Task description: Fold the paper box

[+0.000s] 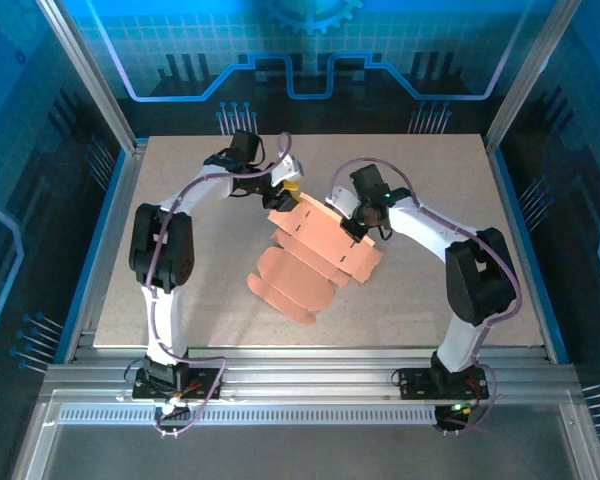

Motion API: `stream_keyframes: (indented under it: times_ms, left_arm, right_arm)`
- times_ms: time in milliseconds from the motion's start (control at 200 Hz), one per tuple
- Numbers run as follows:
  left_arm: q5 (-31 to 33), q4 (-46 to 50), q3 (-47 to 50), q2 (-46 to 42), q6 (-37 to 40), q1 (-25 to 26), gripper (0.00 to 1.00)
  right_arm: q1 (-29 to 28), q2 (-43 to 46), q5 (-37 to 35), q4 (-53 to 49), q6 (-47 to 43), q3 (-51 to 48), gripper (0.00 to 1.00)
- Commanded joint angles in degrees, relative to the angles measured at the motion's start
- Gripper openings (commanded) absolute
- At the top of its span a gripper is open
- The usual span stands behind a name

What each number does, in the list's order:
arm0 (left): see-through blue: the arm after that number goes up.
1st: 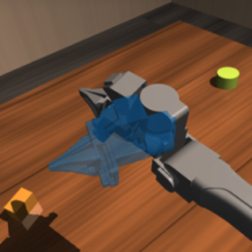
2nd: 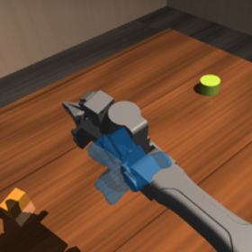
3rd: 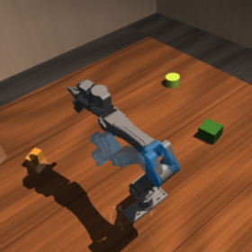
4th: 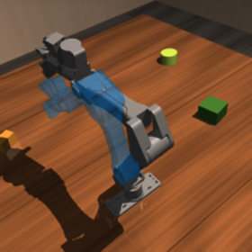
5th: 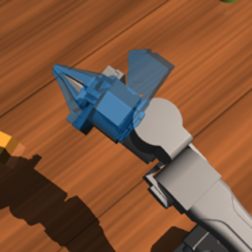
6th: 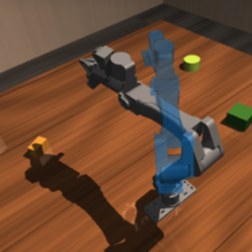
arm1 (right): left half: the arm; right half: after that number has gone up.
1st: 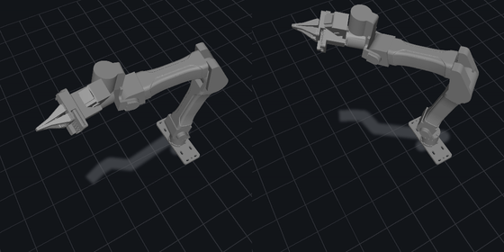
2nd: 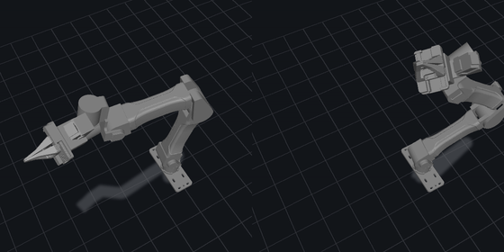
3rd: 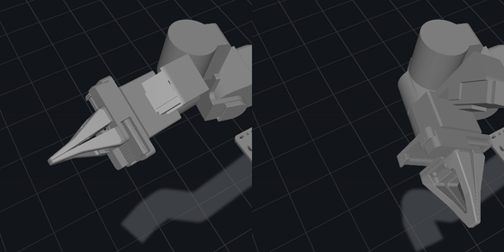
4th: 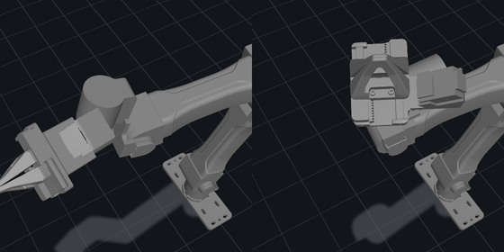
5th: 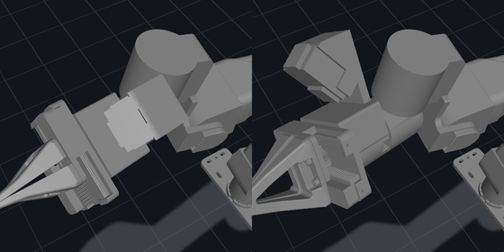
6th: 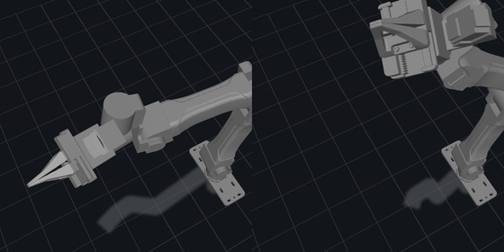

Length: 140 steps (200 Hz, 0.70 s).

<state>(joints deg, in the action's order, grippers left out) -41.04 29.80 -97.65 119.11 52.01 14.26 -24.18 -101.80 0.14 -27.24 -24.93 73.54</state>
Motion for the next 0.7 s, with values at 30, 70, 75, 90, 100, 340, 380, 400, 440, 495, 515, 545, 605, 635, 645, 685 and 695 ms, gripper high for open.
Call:
stream_keyframes:
  times_ms: [30,70,75,90,100,340,380,400,440,495,515,545,605,635,645,685,695]
  left_arm:
    - [-4.05,5.03,-2.63,2.00,10.66,1.37,0.50]
    - [-3.71,4.70,-2.71,2.46,10.83,1.62,0.49]
    - [-3.70,4.68,-2.76,2.54,10.83,1.63,0.49]
    - [-3.66,4.65,-2.88,2.68,10.83,1.72,0.49]
    - [-3.62,4.65,-2.92,2.74,10.83,1.73,0.49]
    - [-4.14,3.52,-3.25,3.62,12.15,2.59,0.40]
    - [-4.05,3.43,-3.25,3.74,12.15,2.77,0.40]
    - [-3.89,3.42,-3.25,3.82,12.15,2.86,0.40]
    - [-3.58,3.27,-3.25,4.05,12.13,3.09,0.40]
    - [-2.82,2.62,-3.25,4.34,11.99,3.36,0.40]
    - [-2.52,2.28,-3.20,4.44,11.86,3.48,0.40]
    - [-2.11,1.82,-3.25,4.58,11.67,3.64,0.40]
    - [-0.96,0.59,-3.25,4.97,11.06,4.05,0.40]
    - [0.06,-0.41,-3.16,5.11,10.63,4.30,0.40]
    - [0.36,-0.72,-3.05,5.18,10.54,4.35,0.40]
    - [1.83,-2.14,-2.87,5.42,10.48,4.60,0.43]
    - [2.19,-2.56,-2.65,5.41,10.42,4.67,0.44]
  right_arm:
    - [0.19,-1.18,1.38,-1.67,-1.16,1.77,0.00]
    - [0.24,-1.17,1.36,-1.80,-1.25,1.87,0.00]
    - [0.21,-1.19,1.35,-1.82,-1.26,1.87,0.00]
    - [0.19,-1.26,1.36,-1.84,-1.24,1.85,0.00]
    - [0.15,-1.22,1.35,-1.85,-1.26,1.93,0.00]
    - [0.12,-1.25,1.45,-1.94,-1.12,1.74,0.00]
    - [0.12,-1.22,1.48,-1.91,-1.01,1.74,0.00]
    - [0.10,-1.21,1.46,-1.85,-0.96,1.76,0.00]
    - [0.10,-1.14,1.70,-1.85,-0.89,1.78,0.00]
    - [0.02,-1.12,1.95,-1.76,-0.80,1.78,0.00]
    - [-0.03,-1.17,1.97,-1.77,-0.80,1.77,0.00]
    - [-0.07,-1.15,1.97,-1.76,-0.82,1.76,0.00]
    - [-0.22,-1.19,1.97,-1.85,-0.91,1.77,0.00]
    - [-0.25,-1.17,1.97,-1.85,-0.91,1.76,0.00]
    - [-0.25,-1.20,1.95,-1.85,-0.91,1.78,0.00]
    - [-0.30,-1.19,1.97,-2.02,-0.99,1.77,0.00]
    - [-0.32,-1.15,1.97,-2.02,-1.04,1.78,0.00]
